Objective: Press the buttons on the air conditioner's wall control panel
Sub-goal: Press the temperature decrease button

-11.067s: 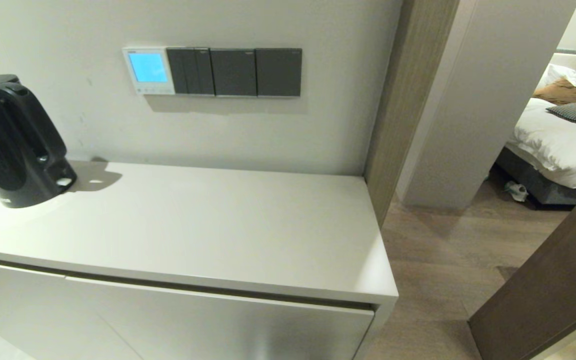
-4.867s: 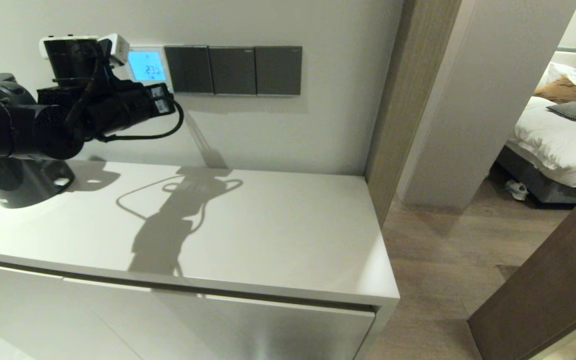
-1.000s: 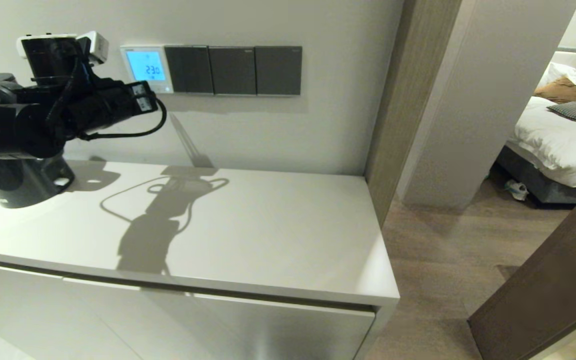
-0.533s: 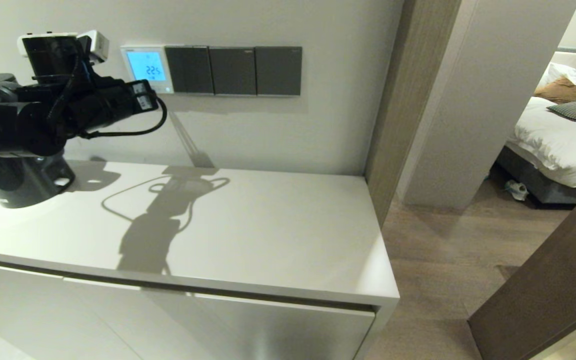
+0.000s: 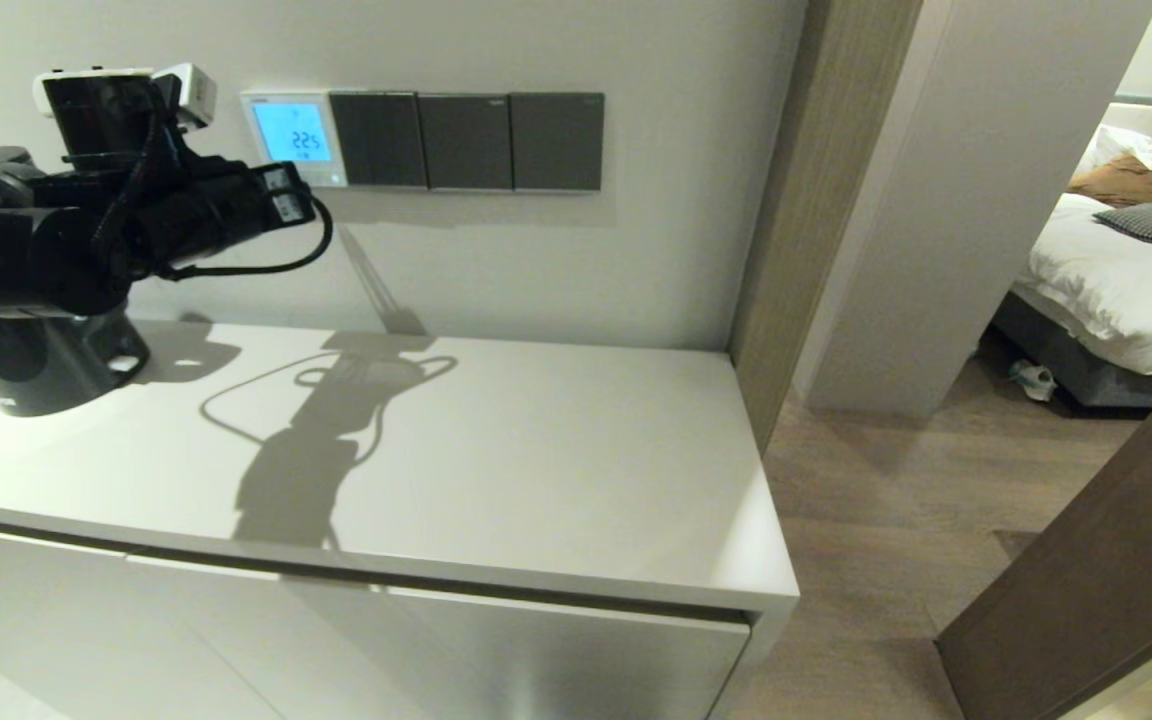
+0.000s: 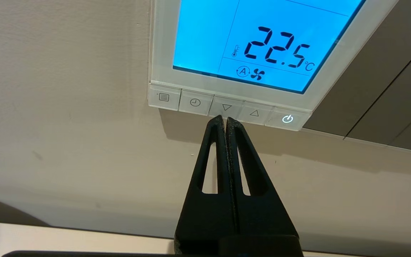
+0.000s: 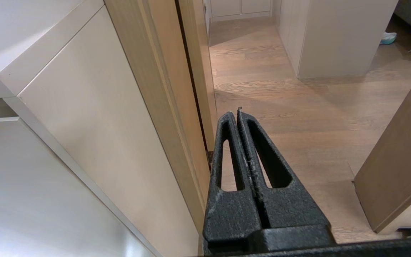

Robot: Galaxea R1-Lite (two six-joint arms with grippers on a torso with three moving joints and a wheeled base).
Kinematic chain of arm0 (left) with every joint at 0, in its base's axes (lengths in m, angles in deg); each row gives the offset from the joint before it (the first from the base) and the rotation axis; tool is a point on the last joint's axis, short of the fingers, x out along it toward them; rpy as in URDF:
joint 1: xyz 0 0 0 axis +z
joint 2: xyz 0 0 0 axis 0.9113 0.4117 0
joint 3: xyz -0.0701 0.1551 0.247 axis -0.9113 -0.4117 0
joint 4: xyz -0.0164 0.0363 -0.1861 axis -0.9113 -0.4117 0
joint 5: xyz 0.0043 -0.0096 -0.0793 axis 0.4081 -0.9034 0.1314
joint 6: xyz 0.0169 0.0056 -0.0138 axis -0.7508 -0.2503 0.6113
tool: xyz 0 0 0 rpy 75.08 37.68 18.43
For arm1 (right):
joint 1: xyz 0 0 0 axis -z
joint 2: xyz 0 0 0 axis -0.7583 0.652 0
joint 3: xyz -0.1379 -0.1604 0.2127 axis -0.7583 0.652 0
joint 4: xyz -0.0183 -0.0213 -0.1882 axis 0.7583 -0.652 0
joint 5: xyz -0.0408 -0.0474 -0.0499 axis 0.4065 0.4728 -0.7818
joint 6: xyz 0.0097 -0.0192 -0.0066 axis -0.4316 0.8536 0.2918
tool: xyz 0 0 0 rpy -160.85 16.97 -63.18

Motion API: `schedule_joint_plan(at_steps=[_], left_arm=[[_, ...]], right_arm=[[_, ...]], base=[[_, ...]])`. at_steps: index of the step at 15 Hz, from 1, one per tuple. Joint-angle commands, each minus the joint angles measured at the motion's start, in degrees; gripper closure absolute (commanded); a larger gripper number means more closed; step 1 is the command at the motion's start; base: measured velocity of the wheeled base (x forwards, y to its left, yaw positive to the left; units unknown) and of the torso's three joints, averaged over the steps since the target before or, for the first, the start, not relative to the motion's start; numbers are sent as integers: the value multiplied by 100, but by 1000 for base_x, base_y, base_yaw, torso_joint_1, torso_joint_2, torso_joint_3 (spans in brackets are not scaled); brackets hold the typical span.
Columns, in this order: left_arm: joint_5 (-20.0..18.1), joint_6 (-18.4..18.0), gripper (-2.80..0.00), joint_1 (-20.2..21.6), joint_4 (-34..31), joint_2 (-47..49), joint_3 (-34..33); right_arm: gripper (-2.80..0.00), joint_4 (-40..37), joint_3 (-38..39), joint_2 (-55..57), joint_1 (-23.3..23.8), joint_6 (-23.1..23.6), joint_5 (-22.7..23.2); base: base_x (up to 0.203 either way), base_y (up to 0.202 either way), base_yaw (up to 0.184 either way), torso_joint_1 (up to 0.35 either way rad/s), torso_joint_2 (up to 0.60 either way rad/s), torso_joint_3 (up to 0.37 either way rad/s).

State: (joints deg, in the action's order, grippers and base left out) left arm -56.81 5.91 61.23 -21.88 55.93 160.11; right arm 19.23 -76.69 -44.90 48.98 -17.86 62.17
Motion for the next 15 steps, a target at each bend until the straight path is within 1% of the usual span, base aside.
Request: schedule_joint_plan(at_steps=[1,15], left_arm=[[-5,15,0,-5,14,-29,-46],[-5,6,0,-20,8,52,-1]], right_arm=[[0,-1,9,8,-2,-2,1],[0,-1,9,8,-2,-2,1]], base=[[0,0,0,0,0,0],[0,0,0,0,0,0]])
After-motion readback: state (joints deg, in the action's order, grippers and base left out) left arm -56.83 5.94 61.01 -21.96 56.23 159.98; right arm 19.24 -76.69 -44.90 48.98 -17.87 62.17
